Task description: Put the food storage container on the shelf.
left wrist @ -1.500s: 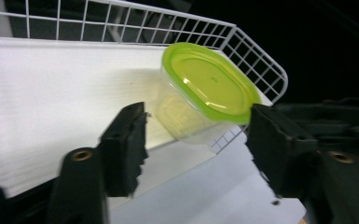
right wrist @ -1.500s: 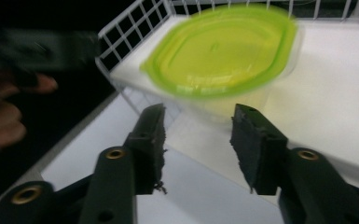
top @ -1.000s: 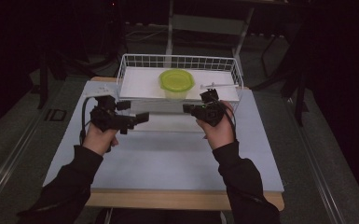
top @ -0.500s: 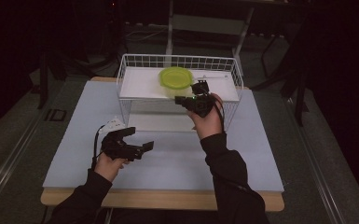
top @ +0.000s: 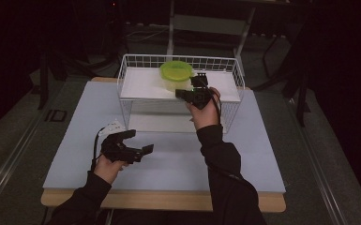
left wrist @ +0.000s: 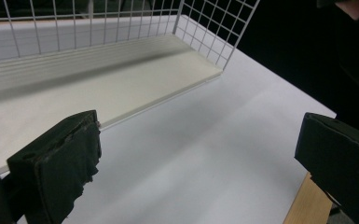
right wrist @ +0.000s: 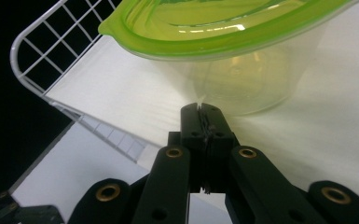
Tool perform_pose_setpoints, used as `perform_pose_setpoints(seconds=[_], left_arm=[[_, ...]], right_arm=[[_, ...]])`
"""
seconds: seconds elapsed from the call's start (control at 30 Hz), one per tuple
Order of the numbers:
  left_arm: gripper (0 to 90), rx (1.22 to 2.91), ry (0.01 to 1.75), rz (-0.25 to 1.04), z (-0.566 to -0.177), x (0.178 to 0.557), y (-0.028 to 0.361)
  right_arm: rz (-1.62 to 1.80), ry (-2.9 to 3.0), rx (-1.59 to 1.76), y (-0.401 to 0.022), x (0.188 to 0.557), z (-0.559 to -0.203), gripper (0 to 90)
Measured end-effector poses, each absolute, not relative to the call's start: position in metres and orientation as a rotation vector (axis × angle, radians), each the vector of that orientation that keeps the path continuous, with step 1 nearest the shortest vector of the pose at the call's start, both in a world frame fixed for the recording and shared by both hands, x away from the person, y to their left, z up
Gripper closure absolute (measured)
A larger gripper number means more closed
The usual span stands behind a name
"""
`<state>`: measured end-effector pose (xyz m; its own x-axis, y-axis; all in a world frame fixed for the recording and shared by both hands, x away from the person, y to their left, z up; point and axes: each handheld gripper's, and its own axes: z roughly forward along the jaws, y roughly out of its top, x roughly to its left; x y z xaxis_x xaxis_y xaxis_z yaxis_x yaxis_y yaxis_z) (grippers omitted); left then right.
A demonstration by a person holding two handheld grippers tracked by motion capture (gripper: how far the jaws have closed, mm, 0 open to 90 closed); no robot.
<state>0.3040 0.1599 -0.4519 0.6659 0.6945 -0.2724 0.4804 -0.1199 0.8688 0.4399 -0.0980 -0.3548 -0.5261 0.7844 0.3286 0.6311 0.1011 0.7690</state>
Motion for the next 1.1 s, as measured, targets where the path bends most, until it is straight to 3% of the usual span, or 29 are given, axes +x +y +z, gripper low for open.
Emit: perform_pose_setpoints(seconds=[0.2,0.3,0.33,0.4,0.43,0.73,0.77,1.1], left_arm=[[1.2,1.780,0.937,0.251,-0.453,0.304,0.159],[1.2,1.787,0.923,0.263,-0.452,0.303,0.158],[1.2,1.780,0.921,0.260,-0.452,0.303,0.158],[1.2,1.779,0.914,0.257,-0.451,0.302,0.158],[1.2,1.776,0.911,0.258,-0.450,0.302,0.158],[1.2,1.781,0.898,0.238,-0.449,0.295,0.158],[1.2,1.779,0.897,0.233,-0.449,0.295,0.157],[1.2,1.811,0.867,0.224,-0.452,0.289,0.153]], right_arm=[[1.410,2.222,1.399,-0.101,0.429,-0.351,83.5],[1.409,2.242,1.358,-0.105,0.418,-0.349,75.6],[1.424,2.259,1.325,-0.108,0.409,-0.349,66.6],[1.413,2.270,1.303,-0.108,0.405,-0.350,63.0],[1.402,2.294,1.250,-0.110,0.396,-0.352,54.9],[1.422,2.330,1.125,-0.119,0.370,-0.363,36.3],[1.447,2.341,1.099,-0.122,0.364,-0.370,28.3],[1.417,2.387,1.052,-0.136,0.346,-0.402,20.5]])
